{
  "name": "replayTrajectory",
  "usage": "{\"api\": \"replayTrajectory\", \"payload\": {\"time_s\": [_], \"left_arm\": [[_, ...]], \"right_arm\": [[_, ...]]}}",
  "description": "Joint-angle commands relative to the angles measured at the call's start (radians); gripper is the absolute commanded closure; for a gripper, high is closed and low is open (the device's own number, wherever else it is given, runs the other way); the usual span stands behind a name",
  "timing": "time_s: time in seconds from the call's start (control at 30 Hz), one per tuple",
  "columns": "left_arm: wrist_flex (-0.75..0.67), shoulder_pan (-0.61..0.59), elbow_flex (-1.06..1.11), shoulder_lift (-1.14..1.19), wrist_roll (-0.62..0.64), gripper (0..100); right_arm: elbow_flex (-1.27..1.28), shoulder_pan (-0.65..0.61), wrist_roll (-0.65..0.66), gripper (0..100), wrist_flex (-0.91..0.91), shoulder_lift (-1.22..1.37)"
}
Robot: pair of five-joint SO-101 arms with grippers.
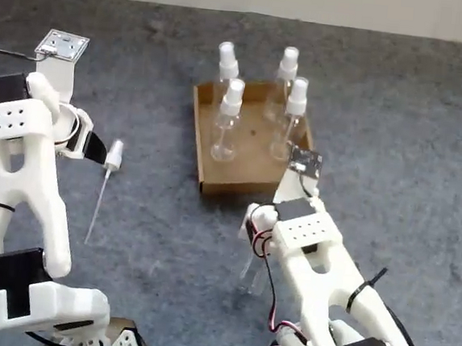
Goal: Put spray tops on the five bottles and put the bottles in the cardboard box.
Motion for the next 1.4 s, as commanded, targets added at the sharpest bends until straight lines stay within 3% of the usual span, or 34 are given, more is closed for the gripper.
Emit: {"api": "replayTrajectory", "payload": {"time_s": [0.0,0.07,0.17,0.37,0.5,0.63,0.87,1.1,1.37], "left_arm": [[-0.006,-0.010,-0.038,-0.002,-0.011,74],[-0.012,-0.010,-0.010,-0.002,-0.011,74],[-0.014,-0.002,0.036,-0.002,-0.011,74],[-0.058,0.081,0.067,-0.001,0.015,74],[-0.245,0.133,0.156,0.001,0.075,75],[-0.342,0.171,0.180,0.065,0.075,82],[-0.341,0.177,-0.071,0.351,0.057,81],[-0.278,0.174,-0.259,0.593,0.057,82],[-0.181,0.179,-0.305,0.682,0.054,94]], "right_arm": [[0.002,0.165,0.192,99.0,0.015,-0.012],[0.001,0.306,0.396,99.0,0.033,-0.012],[-0.054,0.522,0.810,99.0,0.019,-0.024],[-0.251,0.835,1.232,99.0,0.019,0.016],[-0.381,0.955,1.356,99.1,0.010,0.176],[-0.509,0.998,1.514,99.5,0.012,0.375],[-0.618,1.046,1.666,99.5,0.010,0.555],[-0.615,1.046,1.663,99.5,0.010,0.585],[-0.615,1.046,1.660,99.5,0.018,0.581]]}}
